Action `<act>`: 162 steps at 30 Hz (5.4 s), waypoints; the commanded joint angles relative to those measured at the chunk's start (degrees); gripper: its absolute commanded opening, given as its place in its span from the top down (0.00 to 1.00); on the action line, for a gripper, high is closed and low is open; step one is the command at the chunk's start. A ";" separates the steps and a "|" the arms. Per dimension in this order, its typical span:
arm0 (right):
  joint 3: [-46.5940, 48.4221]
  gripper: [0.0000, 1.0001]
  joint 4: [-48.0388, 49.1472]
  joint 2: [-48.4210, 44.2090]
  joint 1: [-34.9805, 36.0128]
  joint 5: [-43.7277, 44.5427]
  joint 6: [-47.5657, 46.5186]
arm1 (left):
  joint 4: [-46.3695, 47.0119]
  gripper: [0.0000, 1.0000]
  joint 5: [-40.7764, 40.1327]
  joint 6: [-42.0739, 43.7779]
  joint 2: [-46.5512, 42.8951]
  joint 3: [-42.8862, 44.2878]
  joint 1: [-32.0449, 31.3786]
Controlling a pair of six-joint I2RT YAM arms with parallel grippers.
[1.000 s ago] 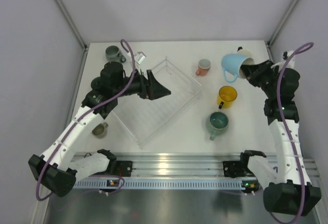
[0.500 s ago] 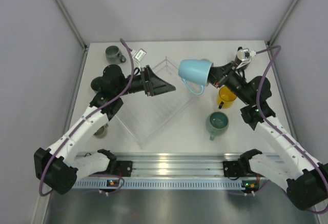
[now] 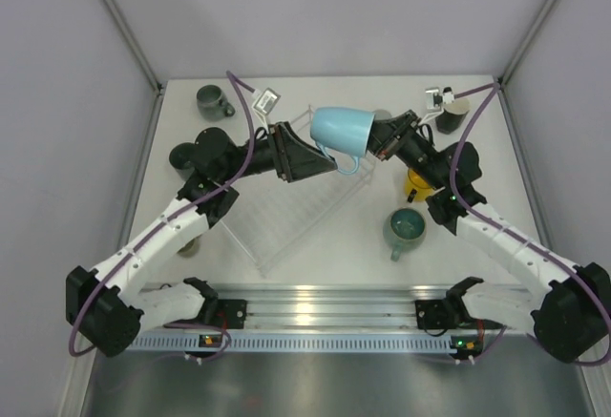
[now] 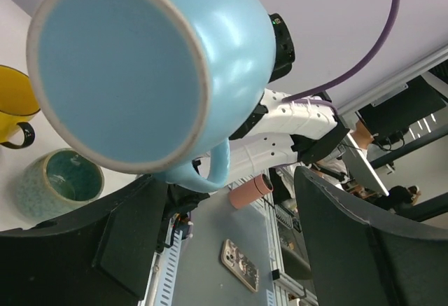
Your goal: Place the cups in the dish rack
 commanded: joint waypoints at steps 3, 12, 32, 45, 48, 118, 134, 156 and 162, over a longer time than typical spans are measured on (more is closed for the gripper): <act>1.71 1.00 12.60 0.95 2.52 1.97 2.36 | 4.82 0.23 -1.98 -0.03 1.66 -0.14 -1.48; 0.31 1.00 15.76 3.68 5.33 2.06 2.18 | 8.08 0.33 -1.99 -3.19 4.21 -0.23 -2.45; -3.65 0.43 -0.45 -4.47 6.04 5.39 -6.32 | 6.68 1.00 -4.27 -1.09 2.29 -3.48 -2.54; -0.05 0.01 -39.93 -20.22 5.86 18.58 -17.32 | -30.31 1.00 -22.10 25.10 1.23 8.90 -2.45; 1.18 0.01 -43.99 -22.68 5.86 21.03 -18.73 | -38.65 1.00 -30.61 31.24 3.33 12.94 -2.45; 2.33 0.01 -59.47 -30.34 5.86 26.58 -28.67 | -38.24 0.56 -50.06 56.40 40.61 27.46 4.41; 9.87 0.01 -67.02 -18.04 5.16 35.89 -22.95 | -40.17 0.48 -50.24 52.71 28.48 23.06 4.41; 8.48 0.22 -71.43 -2.46 -25.07 19.91 -19.60 | -41.14 0.43 -29.68 43.22 1.50 10.76 4.41; 5.06 0.30 -74.92 -6.07 -24.90 16.39 -22.69 | -41.05 0.43 -26.60 42.60 1.23 10.23 4.41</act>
